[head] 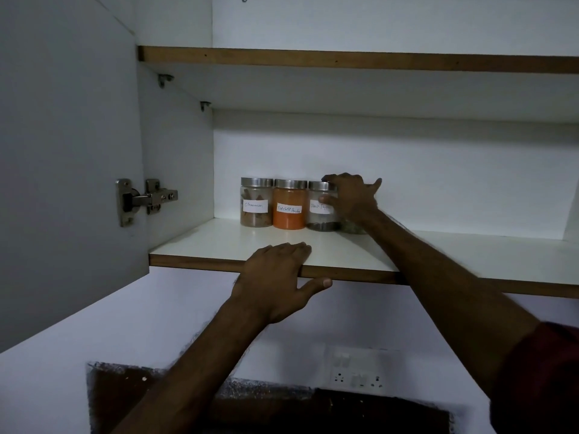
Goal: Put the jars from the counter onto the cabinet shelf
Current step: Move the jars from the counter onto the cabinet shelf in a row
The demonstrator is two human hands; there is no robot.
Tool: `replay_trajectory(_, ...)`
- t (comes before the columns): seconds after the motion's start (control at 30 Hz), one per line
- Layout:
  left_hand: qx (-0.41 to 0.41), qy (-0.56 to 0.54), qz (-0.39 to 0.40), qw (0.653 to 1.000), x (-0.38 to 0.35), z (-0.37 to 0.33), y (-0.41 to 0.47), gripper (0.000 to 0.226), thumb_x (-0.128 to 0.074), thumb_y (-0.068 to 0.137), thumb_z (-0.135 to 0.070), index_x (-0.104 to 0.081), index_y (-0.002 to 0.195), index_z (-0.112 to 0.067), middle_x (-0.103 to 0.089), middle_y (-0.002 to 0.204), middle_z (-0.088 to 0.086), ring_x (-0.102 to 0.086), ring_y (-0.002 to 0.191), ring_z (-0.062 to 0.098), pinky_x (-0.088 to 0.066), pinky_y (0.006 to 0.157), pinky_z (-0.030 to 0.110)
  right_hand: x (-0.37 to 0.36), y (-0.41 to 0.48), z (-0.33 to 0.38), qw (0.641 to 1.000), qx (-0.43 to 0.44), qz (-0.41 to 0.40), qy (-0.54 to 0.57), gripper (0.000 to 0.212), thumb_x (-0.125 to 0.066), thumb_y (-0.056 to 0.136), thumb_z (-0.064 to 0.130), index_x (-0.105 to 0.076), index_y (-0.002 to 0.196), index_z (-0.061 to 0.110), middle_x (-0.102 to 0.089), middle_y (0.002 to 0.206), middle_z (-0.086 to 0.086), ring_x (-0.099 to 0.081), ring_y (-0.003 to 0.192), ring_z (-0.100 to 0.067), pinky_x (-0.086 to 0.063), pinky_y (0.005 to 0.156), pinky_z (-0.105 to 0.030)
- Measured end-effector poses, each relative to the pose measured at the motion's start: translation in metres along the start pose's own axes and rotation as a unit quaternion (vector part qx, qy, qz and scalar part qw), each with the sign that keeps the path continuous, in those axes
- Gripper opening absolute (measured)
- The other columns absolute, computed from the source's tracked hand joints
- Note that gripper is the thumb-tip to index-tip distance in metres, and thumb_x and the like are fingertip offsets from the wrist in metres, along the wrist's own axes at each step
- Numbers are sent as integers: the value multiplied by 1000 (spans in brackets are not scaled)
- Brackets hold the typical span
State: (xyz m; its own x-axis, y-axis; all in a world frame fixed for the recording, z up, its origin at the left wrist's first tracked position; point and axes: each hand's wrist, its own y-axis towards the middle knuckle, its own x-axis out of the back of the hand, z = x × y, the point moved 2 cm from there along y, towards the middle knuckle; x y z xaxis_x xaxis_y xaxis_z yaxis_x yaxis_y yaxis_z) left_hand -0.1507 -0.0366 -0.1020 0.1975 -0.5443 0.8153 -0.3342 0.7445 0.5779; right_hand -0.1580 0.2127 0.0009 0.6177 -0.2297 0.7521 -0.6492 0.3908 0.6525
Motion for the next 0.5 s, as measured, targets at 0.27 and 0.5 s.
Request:
replay_trajectory(0.27, -1, -2, 7, 1000, 2, -1, 0, 82, -26, 82, -76, -39, 146, -27, -42, 151, -6, -38, 139, 15, -26, 115, 36, 1, 3, 0, 1000, -6, -18, 23, 45, -68, 87, 44, -59, 128, 28, -66, 128, -2, -52, 127, -27, 0, 109, -75)
replay_trajectory(0.5, -6, 5, 9, 1000, 0, 2, 1, 78, -32, 85, -75, -37, 147, -28, -42, 151, -7, -36, 140, 14, -24, 115, 35, 5, -29, 12, 999, -19, 17, 19, 88, -58, 87, 61, -14, 157, 28, -3, 166, -7, -2, 152, -32, 4, 111, -71)
